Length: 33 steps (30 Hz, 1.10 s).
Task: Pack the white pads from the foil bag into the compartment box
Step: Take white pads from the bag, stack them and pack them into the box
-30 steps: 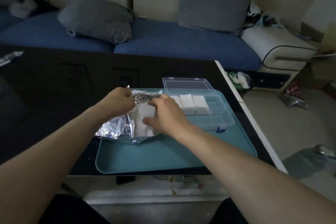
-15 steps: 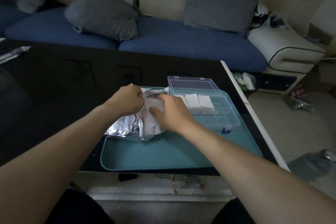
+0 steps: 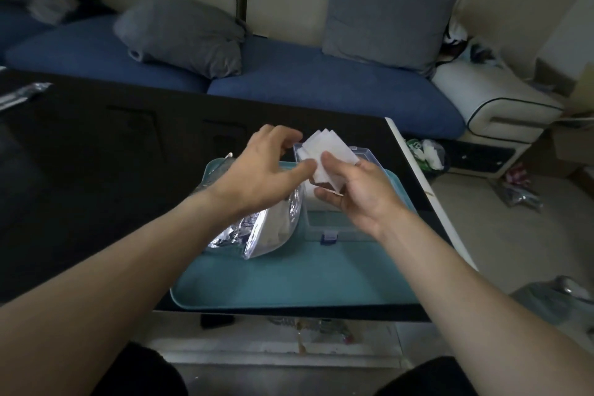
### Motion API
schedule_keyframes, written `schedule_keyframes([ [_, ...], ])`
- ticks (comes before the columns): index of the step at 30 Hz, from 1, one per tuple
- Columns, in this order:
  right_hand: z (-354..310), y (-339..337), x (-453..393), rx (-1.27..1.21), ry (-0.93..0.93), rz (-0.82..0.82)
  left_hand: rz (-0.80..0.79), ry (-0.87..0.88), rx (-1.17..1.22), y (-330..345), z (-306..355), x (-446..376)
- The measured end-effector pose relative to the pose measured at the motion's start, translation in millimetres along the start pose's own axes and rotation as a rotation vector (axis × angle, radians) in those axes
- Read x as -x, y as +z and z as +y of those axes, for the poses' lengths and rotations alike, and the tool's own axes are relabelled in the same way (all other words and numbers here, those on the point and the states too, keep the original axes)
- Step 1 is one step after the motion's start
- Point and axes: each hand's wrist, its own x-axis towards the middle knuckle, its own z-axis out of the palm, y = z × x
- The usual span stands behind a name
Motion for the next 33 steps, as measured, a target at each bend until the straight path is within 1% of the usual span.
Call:
schedule_keyframes([
  [3, -5, 5, 7, -0.043, -0.016, -0.069, -0.055, -0.219, 0.467, 13, 16, 0],
  [4, -5, 7, 8, -0.064, -0.007, -0.074, -0.068, -0.247, 0.576, 17, 18, 1],
  [6, -5, 10, 11, -0.096, 0.035, -0.078, -0.043, -0.219, 0.701, 23, 23, 4],
  [9, -5, 8, 12, -0.039, 0.073, -0.083, 0.030, -0.220, 0.777, 28, 30, 7],
  [13, -9, 2, 12, 0.139, 0.019, -0.105, 0.141, -0.328, 0.818, 28, 32, 5],
  [17, -9, -4, 15, 0.334, -0.111, -0.006, 0.181, -0.337, 0.783, 26, 26, 2],
  [20, -13, -9, 13, 0.372, -0.170, 0.054, 0.195, -0.365, 0.794, 26, 26, 2],
  [24, -16, -14, 13, 0.449, -0.170, 0.046, 0.189, -0.416, 0.856, 25, 30, 2],
  [27, -19, -17, 15, 0.411, -0.175, 0.040, 0.247, -0.477, 0.855, 25, 29, 0],
  [31, -21, -11, 18, 0.123, -0.155, 0.031, 0.344, -0.545, 0.871, 28, 26, -1],
  [33, -16, -5, 18, 0.116, -0.167, 0.074, 0.339, -0.547, 0.838, 35, 26, 2],
])
